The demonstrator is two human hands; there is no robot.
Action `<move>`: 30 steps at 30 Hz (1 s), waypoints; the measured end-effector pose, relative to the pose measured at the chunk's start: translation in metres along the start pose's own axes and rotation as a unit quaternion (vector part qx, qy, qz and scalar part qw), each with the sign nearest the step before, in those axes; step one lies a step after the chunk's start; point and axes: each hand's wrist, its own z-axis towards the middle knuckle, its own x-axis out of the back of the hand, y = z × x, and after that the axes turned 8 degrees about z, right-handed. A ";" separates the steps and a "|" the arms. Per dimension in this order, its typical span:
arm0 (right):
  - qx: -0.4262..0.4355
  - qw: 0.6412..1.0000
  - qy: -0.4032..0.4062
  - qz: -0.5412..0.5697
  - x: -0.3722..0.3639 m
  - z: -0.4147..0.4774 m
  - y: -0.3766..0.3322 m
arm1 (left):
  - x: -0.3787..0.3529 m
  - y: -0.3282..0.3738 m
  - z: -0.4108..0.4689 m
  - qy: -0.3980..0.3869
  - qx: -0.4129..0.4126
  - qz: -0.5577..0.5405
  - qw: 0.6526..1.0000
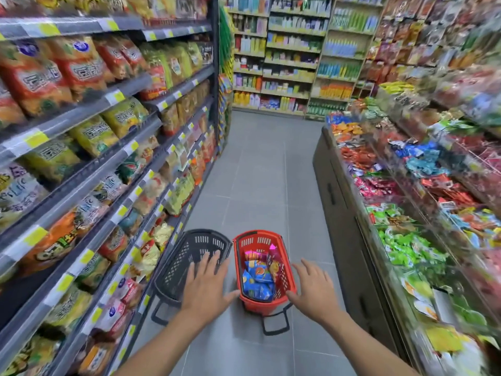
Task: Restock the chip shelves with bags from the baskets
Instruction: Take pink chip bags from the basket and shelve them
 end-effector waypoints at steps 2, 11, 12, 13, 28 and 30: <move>-0.008 1.000 -0.003 0.006 -0.001 0.023 0.011 | -0.002 0.007 0.031 -0.003 -0.012 -0.006 1.000; -0.030 0.997 -0.062 0.036 -0.019 0.154 0.086 | -0.028 0.060 0.180 -0.066 -0.031 -0.044 0.996; -0.026 0.997 -0.069 0.037 -0.020 0.171 0.095 | -0.031 0.067 0.197 -0.069 -0.028 -0.048 0.996; -0.018 0.996 -0.076 0.032 -0.020 0.187 0.104 | -0.033 0.074 0.214 -0.071 -0.027 -0.047 0.996; -0.047 0.977 -0.203 0.042 -0.108 0.346 0.191 | -0.127 0.107 0.388 -0.164 -0.015 -0.079 0.983; -0.065 0.973 -0.217 0.050 -0.130 0.359 0.198 | -0.149 0.105 0.403 -0.176 -0.020 -0.083 0.981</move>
